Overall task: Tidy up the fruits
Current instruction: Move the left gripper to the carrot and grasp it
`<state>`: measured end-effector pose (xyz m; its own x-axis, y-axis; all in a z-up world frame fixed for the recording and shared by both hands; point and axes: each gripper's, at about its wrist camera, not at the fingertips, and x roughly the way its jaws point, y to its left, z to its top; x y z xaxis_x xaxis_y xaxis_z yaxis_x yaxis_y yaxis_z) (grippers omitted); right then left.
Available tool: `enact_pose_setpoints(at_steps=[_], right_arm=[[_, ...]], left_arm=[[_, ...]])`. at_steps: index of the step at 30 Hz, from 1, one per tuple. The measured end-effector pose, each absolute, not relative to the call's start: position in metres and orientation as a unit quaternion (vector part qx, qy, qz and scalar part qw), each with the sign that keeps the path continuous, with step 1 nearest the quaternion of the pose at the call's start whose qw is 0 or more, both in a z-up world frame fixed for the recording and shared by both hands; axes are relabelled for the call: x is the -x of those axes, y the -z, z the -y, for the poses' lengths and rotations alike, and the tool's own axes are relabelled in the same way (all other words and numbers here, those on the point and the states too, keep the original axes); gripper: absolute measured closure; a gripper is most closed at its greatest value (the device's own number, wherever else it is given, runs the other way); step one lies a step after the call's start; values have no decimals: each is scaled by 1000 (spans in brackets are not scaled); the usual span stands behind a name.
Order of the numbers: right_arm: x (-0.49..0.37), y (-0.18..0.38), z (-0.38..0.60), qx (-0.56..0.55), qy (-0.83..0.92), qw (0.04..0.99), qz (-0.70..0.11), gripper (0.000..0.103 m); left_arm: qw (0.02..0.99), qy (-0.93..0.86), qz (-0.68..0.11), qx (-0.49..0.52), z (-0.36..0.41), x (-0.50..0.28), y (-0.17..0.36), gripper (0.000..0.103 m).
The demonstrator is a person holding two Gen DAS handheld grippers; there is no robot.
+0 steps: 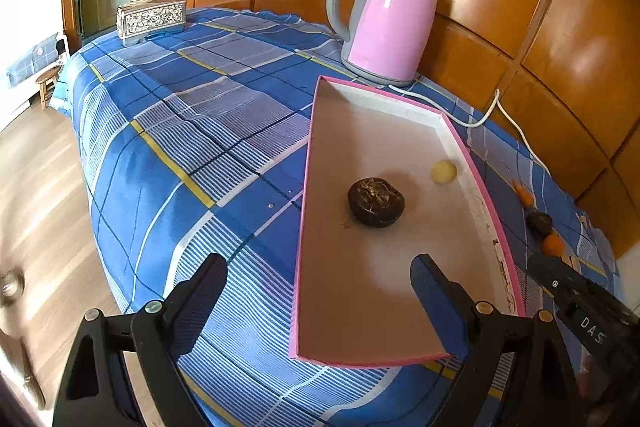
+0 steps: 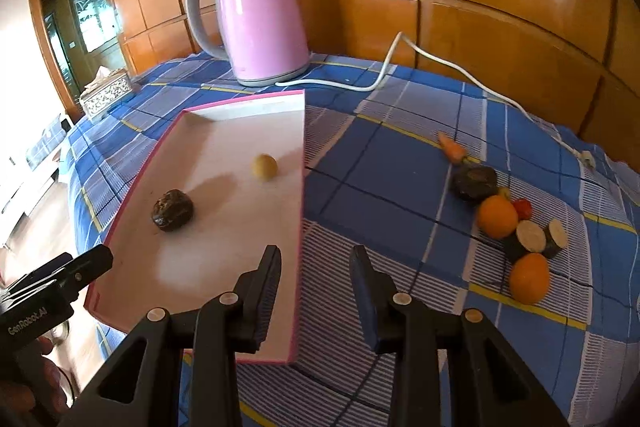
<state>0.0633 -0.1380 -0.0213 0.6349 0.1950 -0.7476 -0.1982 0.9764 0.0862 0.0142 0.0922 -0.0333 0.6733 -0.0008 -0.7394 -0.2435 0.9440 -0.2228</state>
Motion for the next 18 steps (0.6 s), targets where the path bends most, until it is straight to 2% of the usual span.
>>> enact_pose_setpoints(at_steps=[8, 10, 12, 18], right_arm=[[-54, 23, 156, -10, -81, 909, -409, 66], [-50, 23, 164, -17, -68, 911, -407, 59], [-48, 25, 177, -27, -52, 912, -406, 56], [-41, 35, 222, -59, 7, 907, -417, 55]], left_arm=[[903, -58, -402, 139, -83, -14, 34, 10], [904, -56, -402, 136, -80, -14, 34, 10], [905, -53, -401, 134, -78, -14, 34, 10], [906, -36, -403, 127, -68, -15, 33, 10]])
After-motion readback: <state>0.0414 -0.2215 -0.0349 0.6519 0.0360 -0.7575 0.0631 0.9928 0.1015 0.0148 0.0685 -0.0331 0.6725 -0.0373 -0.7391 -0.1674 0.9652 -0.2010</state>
